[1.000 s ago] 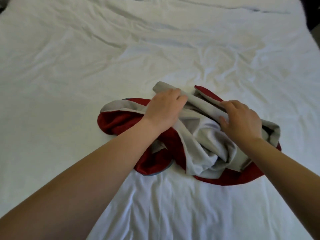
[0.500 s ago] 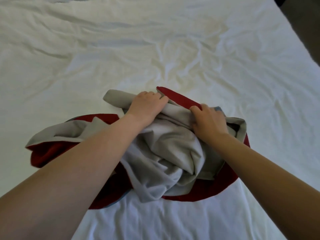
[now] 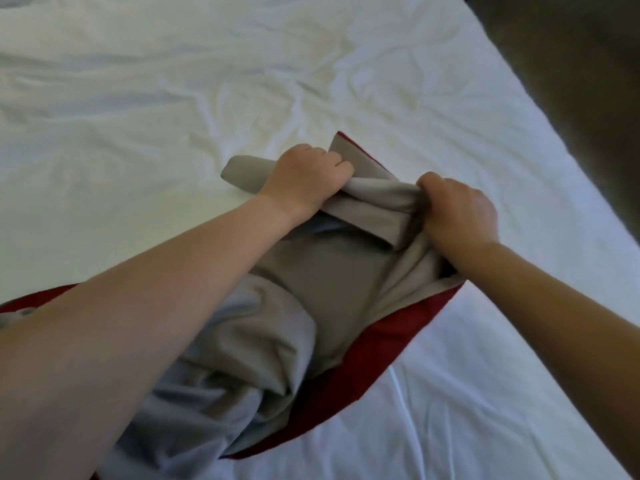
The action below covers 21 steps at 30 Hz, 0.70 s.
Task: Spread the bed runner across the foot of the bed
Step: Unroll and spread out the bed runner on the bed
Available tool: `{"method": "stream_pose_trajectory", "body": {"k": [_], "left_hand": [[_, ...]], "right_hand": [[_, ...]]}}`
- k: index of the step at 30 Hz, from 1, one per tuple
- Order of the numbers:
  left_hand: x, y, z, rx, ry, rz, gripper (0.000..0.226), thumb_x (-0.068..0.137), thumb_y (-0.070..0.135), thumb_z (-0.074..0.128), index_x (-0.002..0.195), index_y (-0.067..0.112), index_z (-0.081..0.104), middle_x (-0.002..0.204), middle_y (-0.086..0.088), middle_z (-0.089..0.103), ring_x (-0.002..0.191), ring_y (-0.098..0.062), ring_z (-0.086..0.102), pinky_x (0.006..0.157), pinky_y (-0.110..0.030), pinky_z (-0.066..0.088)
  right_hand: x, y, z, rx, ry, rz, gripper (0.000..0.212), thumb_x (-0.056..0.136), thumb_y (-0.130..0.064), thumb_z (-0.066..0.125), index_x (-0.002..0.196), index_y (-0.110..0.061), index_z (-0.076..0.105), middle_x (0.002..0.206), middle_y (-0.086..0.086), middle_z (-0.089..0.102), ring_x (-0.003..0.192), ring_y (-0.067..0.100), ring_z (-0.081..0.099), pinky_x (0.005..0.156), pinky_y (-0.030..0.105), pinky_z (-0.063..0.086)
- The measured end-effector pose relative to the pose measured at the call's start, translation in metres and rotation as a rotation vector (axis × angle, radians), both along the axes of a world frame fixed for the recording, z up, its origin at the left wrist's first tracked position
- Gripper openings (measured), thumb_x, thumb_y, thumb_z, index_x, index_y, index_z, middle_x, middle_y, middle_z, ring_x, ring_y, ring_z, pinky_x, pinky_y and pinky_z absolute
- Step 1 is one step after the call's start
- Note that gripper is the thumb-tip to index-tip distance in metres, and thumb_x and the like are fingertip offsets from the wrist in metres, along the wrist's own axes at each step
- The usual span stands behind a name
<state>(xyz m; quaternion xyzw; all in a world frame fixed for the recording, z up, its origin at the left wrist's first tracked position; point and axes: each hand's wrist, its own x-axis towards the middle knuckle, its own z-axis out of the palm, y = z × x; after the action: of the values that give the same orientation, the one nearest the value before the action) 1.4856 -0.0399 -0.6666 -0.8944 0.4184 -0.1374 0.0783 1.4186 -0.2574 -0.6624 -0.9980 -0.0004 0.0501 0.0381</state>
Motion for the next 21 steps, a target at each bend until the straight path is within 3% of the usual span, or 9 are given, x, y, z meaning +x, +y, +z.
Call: {"method": "stream_pose_trajectory", "body": {"k": [5,12,16,21], "left_hand": [[0.007,-0.089,0.001,-0.119,-0.027,-0.111,0.027,0.048,-0.007,0.07,0.058,0.011,0.053,0.051,-0.008,0.05,0.04,-0.025,0.046,0.046,-0.024,0.022],[-0.013,-0.128,-0.022,-0.094,0.061,-0.074,0.032,0.04,-0.006,0.074,0.054,0.012,0.052,0.049,-0.006,0.052,0.041,-0.024,0.048,0.048,-0.023,0.02],[-0.02,-0.111,-0.03,-0.206,0.191,0.002,0.023,0.064,-0.011,0.058,0.08,0.005,0.06,0.076,-0.014,0.061,0.067,-0.034,0.057,0.057,-0.033,0.037],[-0.039,-0.08,-0.008,-0.251,0.174,0.116,0.022,0.077,0.01,0.057,0.098,0.006,0.061,0.089,-0.012,0.063,0.081,-0.034,0.06,0.065,-0.038,0.043]], "right_hand": [[-0.02,-0.071,0.005,-0.002,-0.034,-0.151,0.025,0.084,-0.006,0.045,0.107,-0.012,0.052,0.09,0.015,0.061,0.078,0.038,0.057,0.062,0.041,0.047],[-0.047,-0.094,-0.018,-0.044,0.016,-0.219,0.023,0.087,-0.009,0.043,0.108,-0.015,0.05,0.089,0.009,0.057,0.071,0.032,0.054,0.057,0.035,0.042],[-0.046,-0.083,-0.013,-0.067,0.001,-0.137,0.038,0.084,-0.016,0.05,0.122,-0.018,0.047,0.099,0.007,0.057,0.081,0.029,0.056,0.064,0.038,0.049],[-0.046,-0.045,0.004,-0.018,-0.057,0.067,0.04,0.087,-0.034,0.05,0.123,-0.019,0.05,0.117,0.004,0.057,0.103,0.026,0.055,0.087,0.039,0.042]]}}
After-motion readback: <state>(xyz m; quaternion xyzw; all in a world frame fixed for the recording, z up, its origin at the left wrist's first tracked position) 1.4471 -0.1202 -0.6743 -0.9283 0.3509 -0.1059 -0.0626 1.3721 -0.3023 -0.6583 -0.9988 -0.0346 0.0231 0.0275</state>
